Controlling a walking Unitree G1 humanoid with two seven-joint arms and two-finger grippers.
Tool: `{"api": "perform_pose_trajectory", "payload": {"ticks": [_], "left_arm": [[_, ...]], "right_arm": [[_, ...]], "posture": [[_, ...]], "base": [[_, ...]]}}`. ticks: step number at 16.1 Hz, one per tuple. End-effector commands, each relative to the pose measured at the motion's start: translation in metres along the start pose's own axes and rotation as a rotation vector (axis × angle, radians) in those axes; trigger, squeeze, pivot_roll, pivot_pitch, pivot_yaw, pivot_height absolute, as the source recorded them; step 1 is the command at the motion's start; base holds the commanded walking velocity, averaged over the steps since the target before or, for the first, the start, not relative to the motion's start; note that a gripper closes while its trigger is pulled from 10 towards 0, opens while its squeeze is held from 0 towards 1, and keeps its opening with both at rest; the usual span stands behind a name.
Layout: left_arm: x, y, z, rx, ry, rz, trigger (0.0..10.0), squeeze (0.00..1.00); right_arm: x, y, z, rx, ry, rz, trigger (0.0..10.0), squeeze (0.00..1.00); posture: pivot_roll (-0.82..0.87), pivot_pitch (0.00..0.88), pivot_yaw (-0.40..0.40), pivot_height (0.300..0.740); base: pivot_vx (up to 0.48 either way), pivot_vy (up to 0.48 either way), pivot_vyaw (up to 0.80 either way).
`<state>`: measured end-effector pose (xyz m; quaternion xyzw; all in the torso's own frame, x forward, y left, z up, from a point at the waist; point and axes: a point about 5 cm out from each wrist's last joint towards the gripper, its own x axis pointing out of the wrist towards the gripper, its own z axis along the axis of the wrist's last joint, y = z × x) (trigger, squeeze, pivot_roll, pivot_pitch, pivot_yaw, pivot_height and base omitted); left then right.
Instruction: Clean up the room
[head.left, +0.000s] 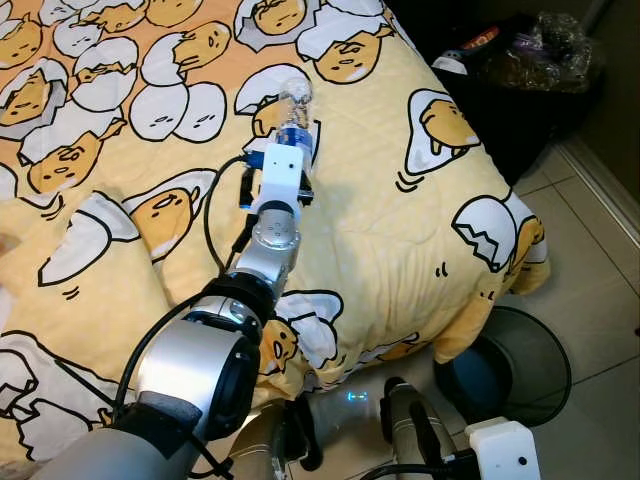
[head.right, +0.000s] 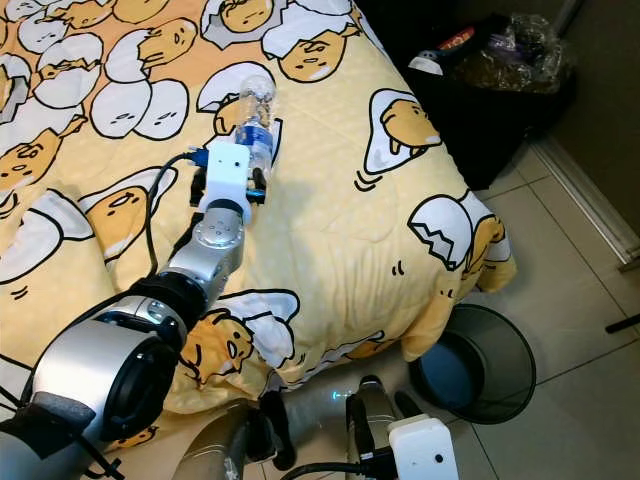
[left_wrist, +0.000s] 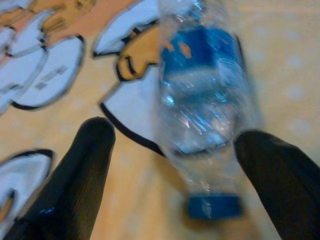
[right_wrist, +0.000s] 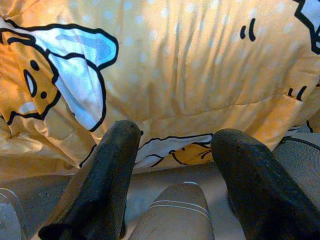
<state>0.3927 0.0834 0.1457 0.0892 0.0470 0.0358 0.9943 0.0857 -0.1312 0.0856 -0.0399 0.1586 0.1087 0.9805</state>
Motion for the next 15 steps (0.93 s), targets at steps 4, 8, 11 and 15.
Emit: {"api": "perform_pose_trajectory", "payload": {"ticks": [4, 8, 11, 15], "left_arm": [[-0.007, -0.013, -0.02, -0.052, 0.101, -0.101, 10.0, 0.0], [-0.008, -0.011, -0.026, -0.051, 0.128, -0.11, 0.0, 0.0], [-0.006, -0.01, -0.02, -0.017, 0.081, -0.095, 0.0, 0.0], [-0.007, -0.01, -0.016, -0.025, 0.021, -0.08, 0.0, 0.0]], "right_arm": [[-0.004, 0.005, -0.001, 0.018, 0.01, 0.005, 10.0, 0.0], [-0.003, 0.004, -0.002, 0.015, 0.009, 0.001, 10.0, 0.0], [-0.001, 0.002, -0.004, 0.012, 0.009, -0.009, 10.0, 0.0], [0.007, 0.0, -0.006, 0.01, -0.001, -0.015, 10.0, 0.0]], "posture": [[-0.49, 0.304, 0.149, 0.725], [-0.49, 0.291, 0.153, 0.725], [-0.49, 0.274, 0.16, 0.725], [-0.48, 0.251, 0.16, 0.725]], "base": [[0.0, 0.0, 0.0], [0.0, 0.0, 0.0], [0.0, 0.0, 0.0], [0.0, 0.0, 0.0]]}}
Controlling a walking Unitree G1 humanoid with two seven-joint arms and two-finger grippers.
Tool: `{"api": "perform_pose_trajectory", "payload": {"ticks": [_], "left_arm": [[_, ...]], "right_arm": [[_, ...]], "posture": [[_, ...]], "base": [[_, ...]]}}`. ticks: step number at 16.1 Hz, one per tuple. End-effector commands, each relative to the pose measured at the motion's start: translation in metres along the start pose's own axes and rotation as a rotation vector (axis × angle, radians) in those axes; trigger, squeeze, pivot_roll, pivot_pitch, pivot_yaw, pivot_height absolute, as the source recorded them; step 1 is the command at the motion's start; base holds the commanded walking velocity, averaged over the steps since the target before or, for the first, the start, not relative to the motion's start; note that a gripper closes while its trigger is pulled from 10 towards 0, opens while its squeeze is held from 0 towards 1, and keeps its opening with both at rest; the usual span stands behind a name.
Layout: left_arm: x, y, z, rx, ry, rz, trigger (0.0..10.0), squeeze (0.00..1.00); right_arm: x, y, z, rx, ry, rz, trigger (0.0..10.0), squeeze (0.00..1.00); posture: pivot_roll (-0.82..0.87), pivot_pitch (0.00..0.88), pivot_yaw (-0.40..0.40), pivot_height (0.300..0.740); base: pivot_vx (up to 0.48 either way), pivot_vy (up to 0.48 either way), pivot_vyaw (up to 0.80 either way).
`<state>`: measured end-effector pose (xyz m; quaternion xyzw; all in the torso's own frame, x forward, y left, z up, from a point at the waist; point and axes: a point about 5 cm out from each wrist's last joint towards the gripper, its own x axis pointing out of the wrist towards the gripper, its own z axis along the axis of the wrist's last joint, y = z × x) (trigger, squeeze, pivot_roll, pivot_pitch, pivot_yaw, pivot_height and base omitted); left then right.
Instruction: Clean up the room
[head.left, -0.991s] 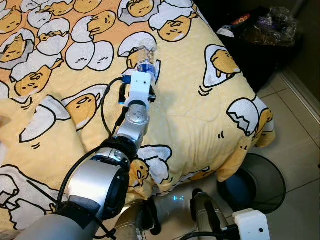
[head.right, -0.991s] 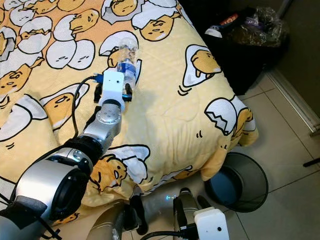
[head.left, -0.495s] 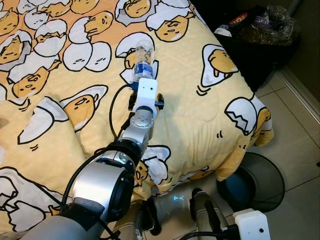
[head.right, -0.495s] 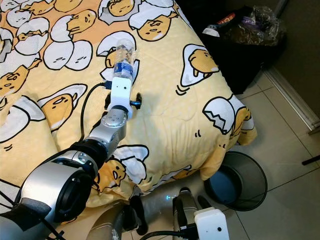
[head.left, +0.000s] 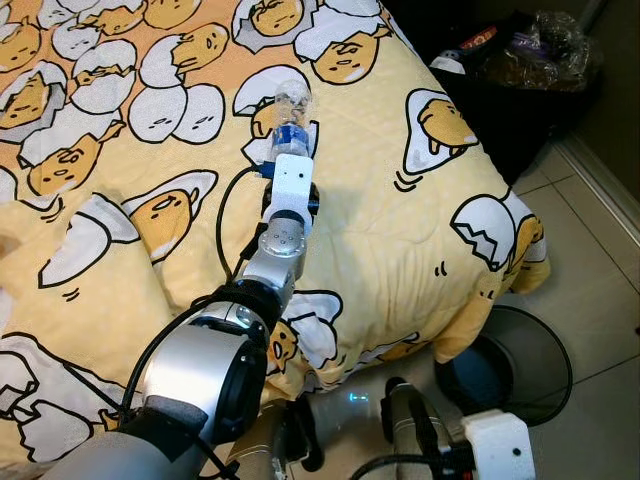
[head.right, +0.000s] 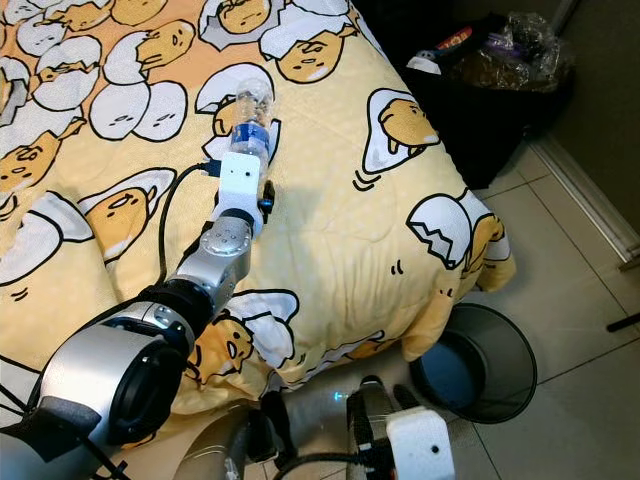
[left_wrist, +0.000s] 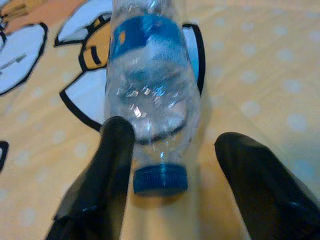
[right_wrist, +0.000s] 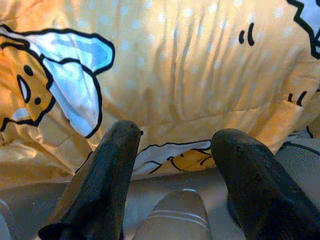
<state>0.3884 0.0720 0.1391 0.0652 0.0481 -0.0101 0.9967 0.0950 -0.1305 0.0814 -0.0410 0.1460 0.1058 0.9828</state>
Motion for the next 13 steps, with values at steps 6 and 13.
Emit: {"api": "perform_pose_trajectory", "payload": {"ticks": [6, 13], "left_arm": [[-0.009, -0.009, -0.019, -0.084, 0.029, -0.051, 0.0, 0.0], [-0.01, 0.008, 0.01, -0.079, -0.223, -0.159, 10.0, 0.0]], "right_arm": [[0.017, -0.007, -0.008, 0.0, -0.002, -0.005, 10.0, 0.0], [0.045, -0.033, -0.001, -0.051, -0.092, -0.095, 10.0, 0.0]], "posture": [[-0.44, 0.183, 0.167, 0.725], [-0.37, 0.083, 0.202, 0.725]], "base": [[0.0, 0.0, 0.0], [0.0, 0.0, 0.0]]}}
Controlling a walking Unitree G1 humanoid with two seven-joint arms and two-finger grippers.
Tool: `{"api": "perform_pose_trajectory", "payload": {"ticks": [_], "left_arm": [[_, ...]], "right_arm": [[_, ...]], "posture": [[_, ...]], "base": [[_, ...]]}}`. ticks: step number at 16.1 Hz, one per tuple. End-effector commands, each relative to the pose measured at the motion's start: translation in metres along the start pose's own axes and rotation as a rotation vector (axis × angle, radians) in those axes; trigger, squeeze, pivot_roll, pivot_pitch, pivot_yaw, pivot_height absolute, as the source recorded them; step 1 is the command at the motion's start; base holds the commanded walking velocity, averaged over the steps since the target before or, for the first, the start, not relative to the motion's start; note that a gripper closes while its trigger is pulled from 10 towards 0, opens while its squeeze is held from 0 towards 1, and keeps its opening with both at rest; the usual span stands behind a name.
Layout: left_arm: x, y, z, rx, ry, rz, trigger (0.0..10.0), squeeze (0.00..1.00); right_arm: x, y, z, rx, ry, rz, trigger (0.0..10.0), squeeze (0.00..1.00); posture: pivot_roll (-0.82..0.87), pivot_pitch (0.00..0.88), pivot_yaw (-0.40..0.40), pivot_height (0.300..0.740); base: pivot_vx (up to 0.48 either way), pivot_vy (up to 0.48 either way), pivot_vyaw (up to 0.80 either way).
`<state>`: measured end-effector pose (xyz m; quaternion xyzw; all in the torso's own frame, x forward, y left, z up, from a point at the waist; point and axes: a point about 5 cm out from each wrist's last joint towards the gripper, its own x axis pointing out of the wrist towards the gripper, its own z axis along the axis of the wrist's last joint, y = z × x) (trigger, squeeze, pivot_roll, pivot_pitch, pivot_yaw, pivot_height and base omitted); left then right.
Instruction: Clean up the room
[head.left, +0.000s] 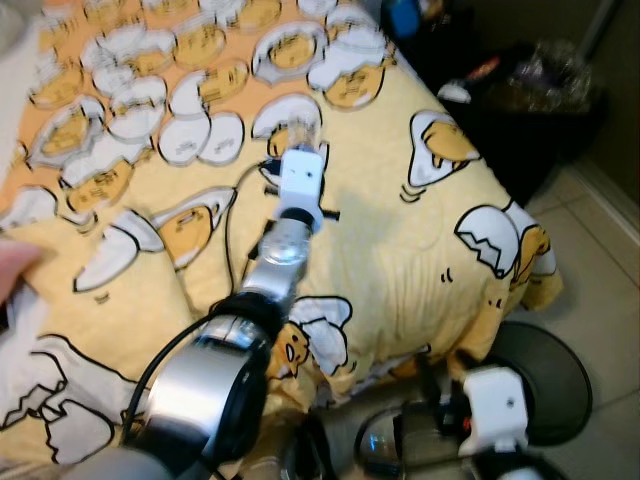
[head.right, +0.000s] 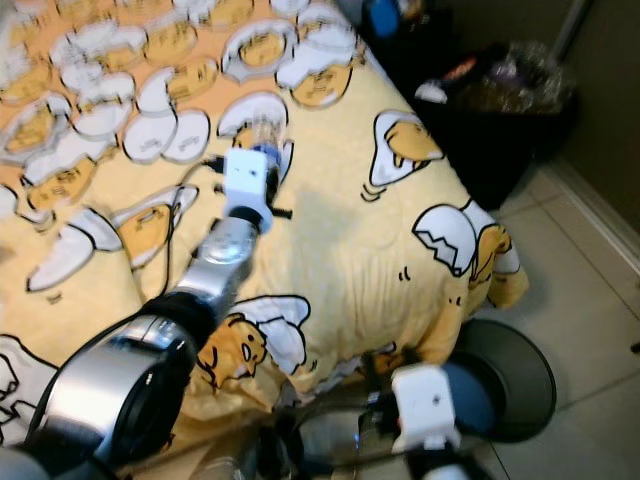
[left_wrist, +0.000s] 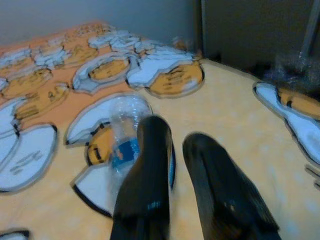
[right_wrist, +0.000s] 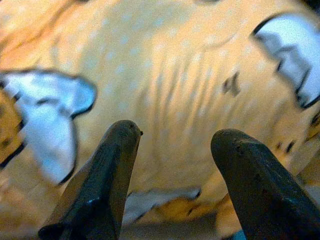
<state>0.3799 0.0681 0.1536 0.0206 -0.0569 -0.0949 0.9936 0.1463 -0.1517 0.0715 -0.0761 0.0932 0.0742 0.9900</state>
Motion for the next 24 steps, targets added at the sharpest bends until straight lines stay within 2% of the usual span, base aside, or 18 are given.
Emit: {"api": "perform_pose_trajectory", "payload": {"ticks": [1, 2, 3, 4, 5, 6, 8, 9, 13, 16, 18, 21, 22, 24], "left_arm": [[-0.009, 0.02, -0.003, 0.0, -0.021, -0.009, 10.0, 0.0], [-0.023, 0.034, -0.008, 0.01, -0.028, -0.034, 10.0, 1.0], [-0.046, 0.049, -0.018, 0.046, -0.024, -0.053, 10.0, 1.0], [-0.057, 0.054, -0.026, 0.052, -0.01, -0.05, 10.0, 1.0], [-0.074, 0.057, -0.042, 0.047, 0.043, -0.039, 10.0, 1.0], [-0.084, 0.057, -0.056, 0.013, 0.112, -0.019, 10.0, 1.0], [-0.091, 0.052, -0.066, -0.052, 0.168, 0.023, 10.0, 1.0], [-0.095, 0.049, -0.067, -0.077, 0.182, 0.042, 10.0, 1.0], [-0.101, 0.046, -0.067, -0.041, 0.212, -0.016, 10.0, 1.0], [-0.116, 0.053, -0.075, -0.042, 0.283, -0.036, 10.0, 1.0], [-0.114, 0.047, -0.075, -0.042, 0.284, -0.051, 10.0, 1.0], [-0.109, 0.045, -0.069, -0.036, 0.273, -0.052, 10.0, 1.0], [-0.105, 0.049, -0.065, -0.022, 0.251, -0.042, 10.0, 1.0], [-0.1, 0.052, -0.06, -0.014, 0.223, -0.036, 10.0, 1.0]], "right_arm": [[0.003, -0.007, -0.001, 0.023, -0.013, -0.053, 10.0, 0.0], [0.013, -0.014, 0.004, 0.032, -0.046, -0.096, 10.0, 0.0], [0.022, -0.02, 0.009, 0.043, -0.07, -0.133, 10.0, 0.0], [0.027, -0.022, 0.009, 0.037, -0.072, -0.132, 10.0, 0.0], [0.036, -0.025, 0.01, 0.021, -0.079, -0.116, 10.0, 0.0], [0.043, -0.029, 0.012, 0.011, -0.089, -0.1, 10.0, 0.0], [0.052, -0.036, 0.016, -0.02, -0.099, -0.068, 10.0, 0.0], [0.062, -0.041, 0.022, -0.055, -0.108, -0.038, 10.0, 0.0], [0.072, -0.044, 0.027, -0.043, -0.131, -0.042, 10.0, 0.0], [0.071, -0.049, 0.028, -0.016, -0.138, -0.071, 10.0, 0.0], [0.074, -0.052, 0.028, -0.016, -0.14, -0.083, 10.0, 0.0], [0.078, -0.053, 0.029, -0.01, -0.146, -0.092, 10.0, 0.0], [0.078, -0.051, 0.028, 0.023, -0.153, -0.106, 10.0, 1.0], [0.076, -0.046, 0.019, 0.053, -0.122, -0.131, 10.0, 1.0]], "posture": [[-0.35, 0.067, 0.203, 0.725], [-0.33, 0.042, 0.205, 0.725], [-0.29, 0.011, 0.191, 0.725], [-0.28, 0.0, 0.181, 0.725], [-0.26, 0.0, 0.153, 0.725], [-0.24, 0.0, 0.122, 0.725], [-0.23, 0.0, 0.07, 0.725], [-0.22, 0.0, 0.046, 0.725], [-0.21, 0.0, 0.053, 0.725], [-0.22, 0.0, 0.075, 0.725], [-0.22, 0.0, 0.077, 0.725], [-0.21, 0.0, 0.078, 0.725], [-0.21, 0.0, 0.078, 0.725], [-0.2, 0.0, 0.079, 0.725]], "base": [[0.0, 0.0, 0.0], [0.0, 0.0, 0.0], [0.0, 0.0, 0.0], [0.0, 0.0, 0.0], [0.0, 0.0, 0.0], [0.0, 0.0, 0.0], [0.0, 0.0, 0.0], [0.0, 0.0, 0.0], [0.0, 0.0, 0.0], [0.0, 0.0, 0.0], [0.0, 0.0, 0.0], [0.0, 0.0, 0.0], [0.0, 0.0, 0.0], [0.0, 0.0, 0.0]]}}
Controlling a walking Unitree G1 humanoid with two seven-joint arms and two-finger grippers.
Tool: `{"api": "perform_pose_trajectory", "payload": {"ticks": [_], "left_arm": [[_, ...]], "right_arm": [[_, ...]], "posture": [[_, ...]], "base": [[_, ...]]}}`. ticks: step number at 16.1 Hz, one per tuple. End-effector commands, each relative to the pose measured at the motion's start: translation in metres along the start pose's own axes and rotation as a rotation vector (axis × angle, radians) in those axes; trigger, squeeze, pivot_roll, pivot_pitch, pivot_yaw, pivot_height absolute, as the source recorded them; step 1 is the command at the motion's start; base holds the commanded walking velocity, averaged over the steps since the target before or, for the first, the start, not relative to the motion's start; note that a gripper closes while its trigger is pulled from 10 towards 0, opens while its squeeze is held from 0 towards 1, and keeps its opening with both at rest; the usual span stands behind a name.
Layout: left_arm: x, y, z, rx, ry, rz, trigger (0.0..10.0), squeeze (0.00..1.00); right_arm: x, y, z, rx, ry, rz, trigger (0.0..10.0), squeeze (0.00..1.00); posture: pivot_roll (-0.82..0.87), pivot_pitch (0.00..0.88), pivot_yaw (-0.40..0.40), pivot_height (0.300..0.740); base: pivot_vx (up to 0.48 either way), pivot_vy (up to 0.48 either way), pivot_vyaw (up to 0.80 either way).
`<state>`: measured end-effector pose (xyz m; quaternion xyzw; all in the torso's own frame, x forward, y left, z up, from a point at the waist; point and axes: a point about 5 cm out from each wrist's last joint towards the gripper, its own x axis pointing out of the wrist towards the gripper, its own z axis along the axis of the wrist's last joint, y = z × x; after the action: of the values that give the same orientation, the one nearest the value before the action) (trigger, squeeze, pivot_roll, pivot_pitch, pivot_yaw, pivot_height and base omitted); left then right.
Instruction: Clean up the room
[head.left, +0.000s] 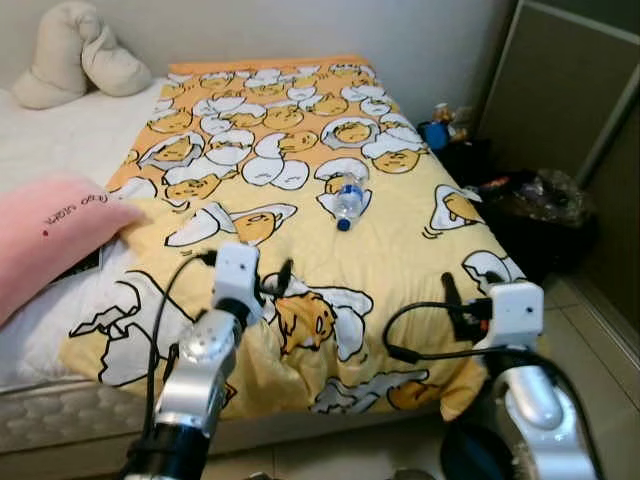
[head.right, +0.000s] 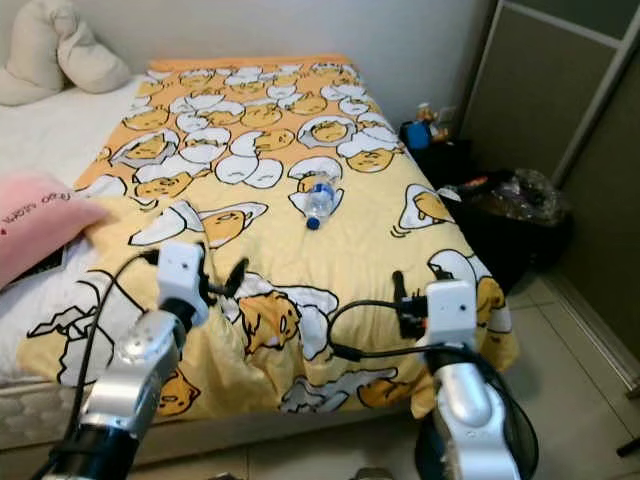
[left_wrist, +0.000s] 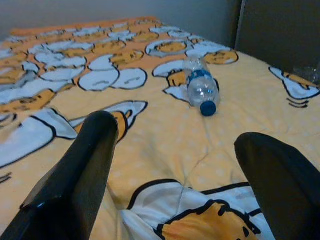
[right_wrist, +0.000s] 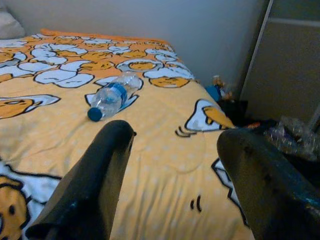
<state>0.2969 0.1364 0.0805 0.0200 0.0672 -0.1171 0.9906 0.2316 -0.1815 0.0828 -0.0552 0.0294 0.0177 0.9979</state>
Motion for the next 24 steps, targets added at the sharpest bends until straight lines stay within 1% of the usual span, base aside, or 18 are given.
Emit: {"api": "perform_pose_trajectory", "payload": {"ticks": [1, 2, 4, 6, 7, 9, 10, 13, 14, 17, 21, 24], "left_arm": [[0.002, 0.004, 0.009, 0.027, -0.039, 0.015, 10.0, 1.0], [0.003, 0.003, 0.011, 0.029, -0.046, 0.016, 10.0, 1.0], [0.004, 0.001, 0.011, 0.021, -0.045, 0.017, 10.0, 1.0], [0.006, -0.001, 0.012, 0.011, -0.05, 0.015, 10.0, 1.0], [0.007, -0.002, 0.014, 0.005, -0.057, 0.005, 10.0, 0.0], [0.008, -0.001, 0.014, -0.003, -0.059, 0.01, 10.0, 0.0], [0.008, 0.0, 0.014, 0.012, -0.058, 0.015, 10.0, 0.0], [0.01, -0.002, 0.013, 0.022, -0.053, 0.016, 10.0, 0.0], [0.01, -0.002, 0.017, 0.007, -0.081, 0.001, 10.0, 0.0], [0.014, 0.004, 0.02, 0.005, -0.09, 0.04, 10.0, 0.0], [0.018, -0.001, 0.022, 0.016, -0.089, 0.012, 10.0, 0.0], [0.019, -0.003, 0.022, 0.021, -0.091, -0.009, 10.0, 0.0]], "right_arm": [[-0.001, 0.0, -0.005, 0.009, 0.011, -0.016, 10.0, 1.0], [0.0, 0.003, -0.006, 0.023, 0.004, -0.005, 10.0, 1.0], [0.002, 0.002, -0.007, 0.011, 0.011, -0.012, 10.0, 1.0], [0.006, 0.002, -0.009, -0.033, 0.026, -0.009, 10.0, 1.0], [0.009, 0.002, -0.01, -0.05, 0.038, -0.01, 10.0, 0.0], [0.012, 0.002, -0.011, -0.035, 0.043, -0.009, 10.0, 0.0], [0.013, 0.001, -0.011, -0.033, 0.039, -0.013, 10.0, 0.0], [0.015, -0.001, -0.01, -0.073, 0.03, -0.02, 10.0, 0.0], [0.016, -0.001, -0.01, -0.063, 0.031, -0.019, 10.0, 0.0], [0.017, 0.001, -0.011, -0.061, 0.029, -0.008, 10.0, 0.0], [0.015, 0.001, -0.013, -0.065, 0.032, -0.008, 10.0, 0.0], [0.012, 0.005, -0.015, -0.064, 0.04, -0.003, 10.0, 0.0]], "posture": [[-0.2, 0.0, 0.079, 0.725], [-0.19, 0.0, 0.078, 0.725], [-0.19, 0.0, 0.076, 0.725], [-0.18, 0.0, 0.076, 0.725], [-0.18, 0.0, 0.075, 0.725], [-0.18, 0.0, 0.074, 0.725], [-0.18, 0.0, 0.075, 0.725], [-0.18, 0.0, 0.076, 0.725], [-0.18, 0.0, 0.078, 0.725], [-0.19, 0.0, 0.081, 0.725], [-0.2, 0.0, 0.093, 0.725], [-0.21, 0.0, 0.102, 0.725]], "base": [[0.0, 0.0, 0.0], [0.0, 0.0, 0.0], [0.0, 0.0, 0.0], [0.0, 0.0, 0.0], [0.0, 0.0, 0.0], [0.0, 0.0, -0.69], [0.0, 0.0, -0.75], [0.0, 0.0, -0.75], [0.0, 0.0, 0.0], [0.365, 0.311, 0.0], [0.366, 0.311, 0.0], [0.368, 0.307, 0.0]]}}
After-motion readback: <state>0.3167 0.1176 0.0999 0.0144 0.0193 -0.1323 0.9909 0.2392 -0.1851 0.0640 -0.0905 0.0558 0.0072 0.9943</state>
